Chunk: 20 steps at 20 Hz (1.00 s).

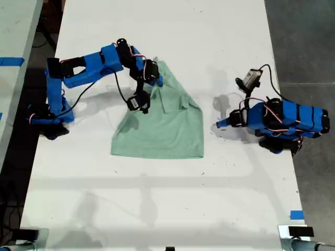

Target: Fold t shirt

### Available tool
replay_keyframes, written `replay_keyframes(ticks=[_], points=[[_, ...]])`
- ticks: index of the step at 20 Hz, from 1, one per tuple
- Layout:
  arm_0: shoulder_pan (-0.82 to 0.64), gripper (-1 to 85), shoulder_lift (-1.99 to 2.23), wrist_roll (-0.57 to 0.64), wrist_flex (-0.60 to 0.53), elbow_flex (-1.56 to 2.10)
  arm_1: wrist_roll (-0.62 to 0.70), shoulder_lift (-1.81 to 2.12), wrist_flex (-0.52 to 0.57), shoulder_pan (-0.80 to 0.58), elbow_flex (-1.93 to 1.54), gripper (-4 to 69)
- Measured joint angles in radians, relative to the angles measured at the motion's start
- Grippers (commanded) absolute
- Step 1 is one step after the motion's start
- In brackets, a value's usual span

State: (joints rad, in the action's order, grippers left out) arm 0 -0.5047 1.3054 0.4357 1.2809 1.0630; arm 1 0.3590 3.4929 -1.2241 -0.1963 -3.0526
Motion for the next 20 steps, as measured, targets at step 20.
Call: replay_keyframes(ticks=[20], points=[[0.249,-0.1,2.129,-0.233,-0.416,1.764,0.000,0.000,0.000,0.000,0.000,1.5]])
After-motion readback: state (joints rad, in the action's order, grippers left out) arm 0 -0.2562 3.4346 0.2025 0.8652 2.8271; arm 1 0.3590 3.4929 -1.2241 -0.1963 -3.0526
